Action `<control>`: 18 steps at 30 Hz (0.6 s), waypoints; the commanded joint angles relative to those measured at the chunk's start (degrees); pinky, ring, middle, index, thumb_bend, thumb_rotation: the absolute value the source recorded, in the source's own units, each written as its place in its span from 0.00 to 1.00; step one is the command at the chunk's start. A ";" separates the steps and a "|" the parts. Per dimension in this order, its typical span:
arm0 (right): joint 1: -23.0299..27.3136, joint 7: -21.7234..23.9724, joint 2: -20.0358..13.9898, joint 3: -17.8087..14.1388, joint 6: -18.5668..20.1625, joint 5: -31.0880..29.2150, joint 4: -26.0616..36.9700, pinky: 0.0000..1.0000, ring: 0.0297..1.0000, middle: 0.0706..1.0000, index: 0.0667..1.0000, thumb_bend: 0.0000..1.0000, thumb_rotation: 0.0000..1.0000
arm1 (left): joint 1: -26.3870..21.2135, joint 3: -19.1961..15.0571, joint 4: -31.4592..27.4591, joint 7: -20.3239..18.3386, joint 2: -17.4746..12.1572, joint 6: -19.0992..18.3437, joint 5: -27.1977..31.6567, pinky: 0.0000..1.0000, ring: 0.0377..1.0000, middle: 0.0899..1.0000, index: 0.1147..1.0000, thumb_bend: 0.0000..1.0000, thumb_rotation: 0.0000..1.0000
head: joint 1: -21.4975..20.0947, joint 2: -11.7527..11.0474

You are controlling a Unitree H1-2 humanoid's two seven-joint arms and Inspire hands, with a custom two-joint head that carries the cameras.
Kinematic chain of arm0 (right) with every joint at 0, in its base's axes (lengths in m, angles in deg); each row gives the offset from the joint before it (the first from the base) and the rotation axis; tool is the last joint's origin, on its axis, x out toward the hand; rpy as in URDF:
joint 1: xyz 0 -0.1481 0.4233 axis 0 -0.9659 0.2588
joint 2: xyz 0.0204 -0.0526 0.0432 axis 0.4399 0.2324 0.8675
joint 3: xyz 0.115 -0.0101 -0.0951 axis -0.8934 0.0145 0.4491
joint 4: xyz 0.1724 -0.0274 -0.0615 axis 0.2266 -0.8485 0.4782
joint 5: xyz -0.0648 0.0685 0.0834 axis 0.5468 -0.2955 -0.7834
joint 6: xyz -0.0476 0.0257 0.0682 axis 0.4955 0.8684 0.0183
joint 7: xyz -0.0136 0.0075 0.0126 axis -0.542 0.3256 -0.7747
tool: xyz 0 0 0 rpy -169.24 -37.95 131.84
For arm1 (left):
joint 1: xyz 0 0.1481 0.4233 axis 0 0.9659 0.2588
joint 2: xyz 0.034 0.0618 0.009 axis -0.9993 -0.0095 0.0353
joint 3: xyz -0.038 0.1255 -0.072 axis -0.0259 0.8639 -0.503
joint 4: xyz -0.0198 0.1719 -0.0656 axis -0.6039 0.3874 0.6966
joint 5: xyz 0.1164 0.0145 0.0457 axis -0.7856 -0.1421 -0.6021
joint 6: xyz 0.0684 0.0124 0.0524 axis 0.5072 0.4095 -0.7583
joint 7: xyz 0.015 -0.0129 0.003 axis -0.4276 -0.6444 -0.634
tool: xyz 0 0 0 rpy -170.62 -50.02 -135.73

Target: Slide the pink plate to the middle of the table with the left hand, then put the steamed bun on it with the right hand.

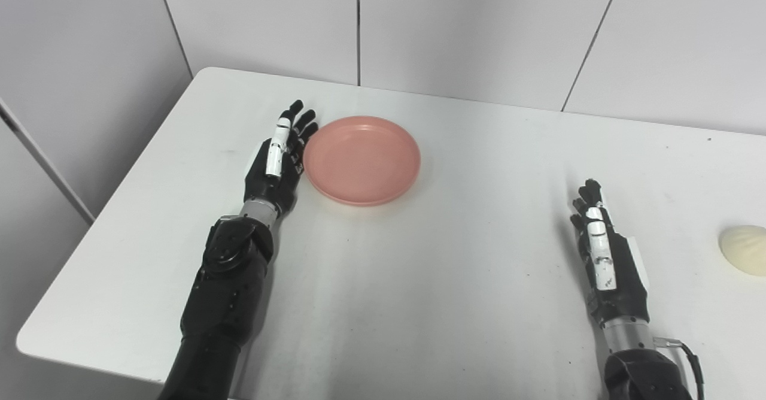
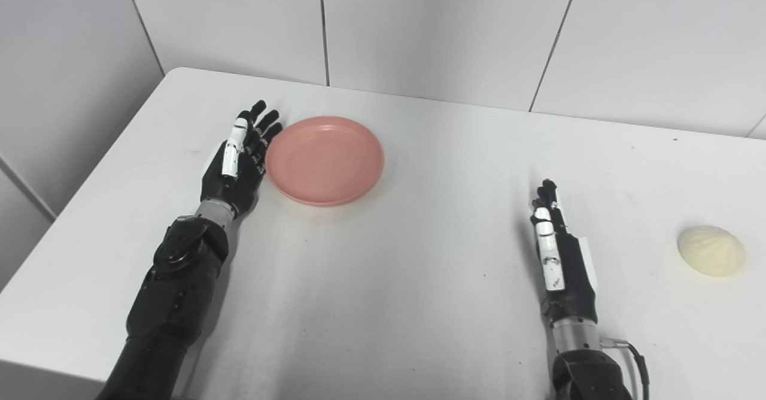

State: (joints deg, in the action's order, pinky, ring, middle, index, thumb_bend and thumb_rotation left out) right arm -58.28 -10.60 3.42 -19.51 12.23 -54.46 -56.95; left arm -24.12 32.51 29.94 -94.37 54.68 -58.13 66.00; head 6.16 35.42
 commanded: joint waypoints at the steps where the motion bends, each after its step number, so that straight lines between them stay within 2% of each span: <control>1: -1.18 0.30 0.86 0.94 0.55 0.16 -0.02 1.00 1.00 1.00 1.00 0.26 1.00 | 1.24 1.20 -0.84 -1.17 1.14 -3.70 0.48 0.98 0.95 0.95 0.95 0.42 1.00 | -0.29 -0.02; 8: -1.22 -0.12 1.11 1.08 0.89 0.35 -0.02 1.00 1.00 1.00 1.00 0.29 1.00 | 3.33 3.03 -6.76 -1.77 3.78 -9.23 1.67 0.99 0.96 0.96 0.96 0.40 1.00 | -1.71 0.25; 18: -1.32 -0.87 2.28 1.60 1.10 0.88 0.25 1.00 1.00 1.00 1.00 0.28 1.00 | 5.73 5.28 -13.90 -2.86 5.64 -14.81 2.79 1.00 0.97 0.97 0.98 0.35 1.00 | -4.69 0.48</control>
State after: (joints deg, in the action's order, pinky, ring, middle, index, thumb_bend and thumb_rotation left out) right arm -58.45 -11.82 4.48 -18.84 12.29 -53.48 -56.66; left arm -18.63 37.25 17.20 -96.99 59.93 -70.79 68.52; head 1.85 35.86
